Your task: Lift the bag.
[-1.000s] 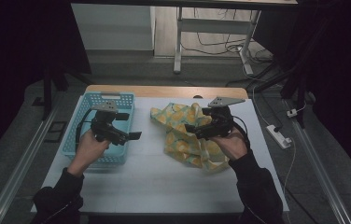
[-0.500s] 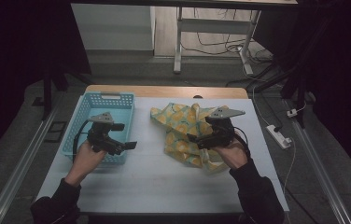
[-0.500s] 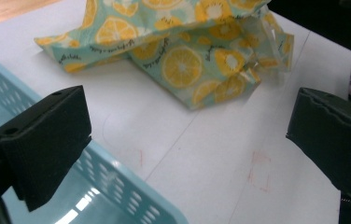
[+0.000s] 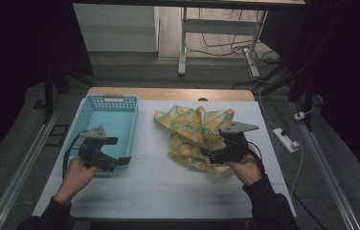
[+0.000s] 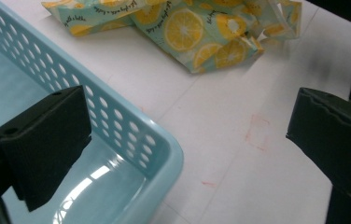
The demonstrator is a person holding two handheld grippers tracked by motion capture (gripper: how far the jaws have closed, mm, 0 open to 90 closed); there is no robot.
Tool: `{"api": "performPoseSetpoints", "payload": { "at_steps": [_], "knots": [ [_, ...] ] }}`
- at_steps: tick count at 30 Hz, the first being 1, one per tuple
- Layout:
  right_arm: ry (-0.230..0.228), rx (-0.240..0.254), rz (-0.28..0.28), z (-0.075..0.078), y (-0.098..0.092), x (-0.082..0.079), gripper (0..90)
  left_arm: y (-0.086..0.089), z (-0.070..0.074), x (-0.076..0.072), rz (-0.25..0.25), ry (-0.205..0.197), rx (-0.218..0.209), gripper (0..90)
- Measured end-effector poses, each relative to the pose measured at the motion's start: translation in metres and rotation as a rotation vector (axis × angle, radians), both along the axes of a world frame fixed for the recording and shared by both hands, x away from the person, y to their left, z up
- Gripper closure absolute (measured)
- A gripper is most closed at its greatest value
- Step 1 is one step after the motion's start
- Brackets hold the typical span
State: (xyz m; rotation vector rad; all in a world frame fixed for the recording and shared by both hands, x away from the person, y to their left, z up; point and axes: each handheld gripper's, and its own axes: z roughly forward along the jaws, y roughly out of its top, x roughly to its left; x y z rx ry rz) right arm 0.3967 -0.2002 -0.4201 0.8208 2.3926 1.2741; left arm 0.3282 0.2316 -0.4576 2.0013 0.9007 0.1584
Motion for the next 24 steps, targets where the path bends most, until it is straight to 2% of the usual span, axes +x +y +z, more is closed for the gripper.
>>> {"api": "performPoseSetpoints", "payload": {
  "at_steps": [8, 13, 20, 24],
  "knots": [
    [-0.005, 0.008, -0.025, 0.000, -0.014, -0.016, 0.1, 0.014, -0.006, -0.023, 0.030, 0.010, -0.027, 0.0],
    [0.006, 0.006, -0.044, -0.006, -0.023, -0.026, 0.1, 0.024, -0.014, -0.037, 0.048, 0.029, -0.062, 0.0],
    [0.011, -0.001, -0.078, -0.017, -0.037, -0.043, 0.0, 0.037, -0.020, -0.061, 0.103, 0.009, -0.041, 0.0],
    [0.012, -0.002, -0.108, -0.026, -0.047, -0.055, 0.0, 0.044, -0.023, -0.073, 0.128, 0.016, -0.040, 0.0]
  ]
}}
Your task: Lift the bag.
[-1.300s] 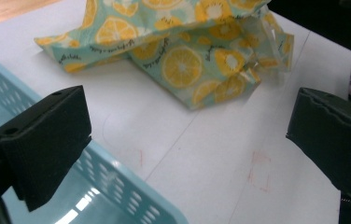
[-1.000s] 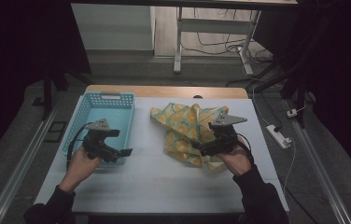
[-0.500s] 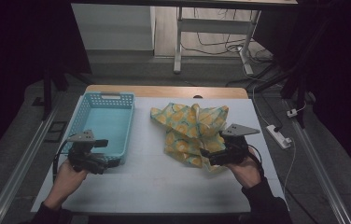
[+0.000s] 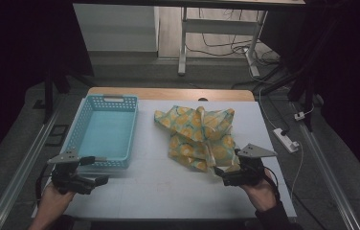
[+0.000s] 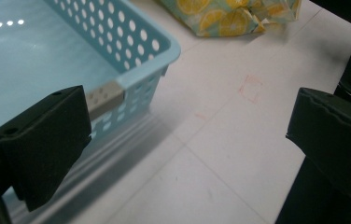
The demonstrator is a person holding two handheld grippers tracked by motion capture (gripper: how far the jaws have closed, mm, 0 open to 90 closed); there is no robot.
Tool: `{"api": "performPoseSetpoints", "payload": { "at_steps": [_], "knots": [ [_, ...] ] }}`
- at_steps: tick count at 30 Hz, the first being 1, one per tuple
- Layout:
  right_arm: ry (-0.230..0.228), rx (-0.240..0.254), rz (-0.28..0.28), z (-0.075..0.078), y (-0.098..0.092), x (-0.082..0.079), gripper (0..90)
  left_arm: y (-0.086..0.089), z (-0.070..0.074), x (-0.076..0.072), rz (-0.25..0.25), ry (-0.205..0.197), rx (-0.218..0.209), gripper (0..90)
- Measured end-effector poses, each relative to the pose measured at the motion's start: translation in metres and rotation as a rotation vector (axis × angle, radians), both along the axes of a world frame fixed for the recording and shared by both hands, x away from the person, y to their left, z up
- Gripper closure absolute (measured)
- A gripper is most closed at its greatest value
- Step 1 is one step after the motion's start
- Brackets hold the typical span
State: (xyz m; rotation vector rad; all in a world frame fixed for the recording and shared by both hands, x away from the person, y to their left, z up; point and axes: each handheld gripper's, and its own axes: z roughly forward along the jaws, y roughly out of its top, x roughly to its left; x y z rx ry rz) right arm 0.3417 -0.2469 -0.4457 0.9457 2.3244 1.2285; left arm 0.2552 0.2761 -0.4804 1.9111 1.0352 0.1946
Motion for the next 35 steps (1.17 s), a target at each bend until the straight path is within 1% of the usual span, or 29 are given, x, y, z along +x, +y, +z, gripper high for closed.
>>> {"api": "performPoseSetpoints", "payload": {
  "at_steps": [4, 8, 11, 14, 17, 20, 23, 27, 28, 31, 35],
  "knots": [
    [0.007, -0.001, -0.034, -0.009, -0.010, -0.010, 0.0, 0.008, -0.004, -0.011, 0.035, 0.001, 0.007, 0.0],
    [0.015, 0.003, -0.062, -0.018, -0.022, -0.019, 0.0, 0.016, -0.009, -0.023, 0.077, -0.007, 0.016, 0.0],
    [0.023, 0.003, -0.080, -0.024, -0.030, -0.024, 0.0, 0.020, -0.014, -0.030, 0.102, -0.003, 0.023, 0.0],
    [0.032, 0.014, -0.097, -0.030, -0.037, -0.028, 0.0, 0.023, -0.021, -0.034, 0.115, 0.014, 0.025, 0.0],
    [0.041, 0.012, -0.111, -0.036, -0.042, -0.033, 0.0, 0.024, -0.027, -0.037, 0.119, 0.027, 0.032, 0.0],
    [0.053, -0.012, -0.124, -0.043, -0.046, -0.037, 0.0, 0.023, -0.031, -0.040, 0.126, 0.038, 0.062, 0.0],
    [0.082, -0.021, -0.128, -0.048, -0.049, -0.039, 0.0, 0.022, -0.035, -0.042, 0.125, 0.052, 0.075, 0.0],
    [0.125, -0.053, -0.130, -0.056, -0.052, -0.040, 0.0, 0.018, -0.041, -0.043, 0.131, 0.080, 0.127, 0.0],
    [0.119, -0.051, -0.134, -0.055, -0.052, -0.040, 0.0, 0.018, -0.040, -0.044, 0.136, 0.075, 0.135, 0.0],
    [0.130, -0.054, -0.132, -0.056, -0.052, -0.040, 0.0, 0.019, -0.041, -0.044, 0.143, 0.083, 0.136, 0.0],
    [0.135, -0.066, -0.129, -0.056, -0.051, -0.039, 0.1, 0.020, -0.041, -0.042, 0.155, 0.104, 0.119, 0.0]
  ]
}}
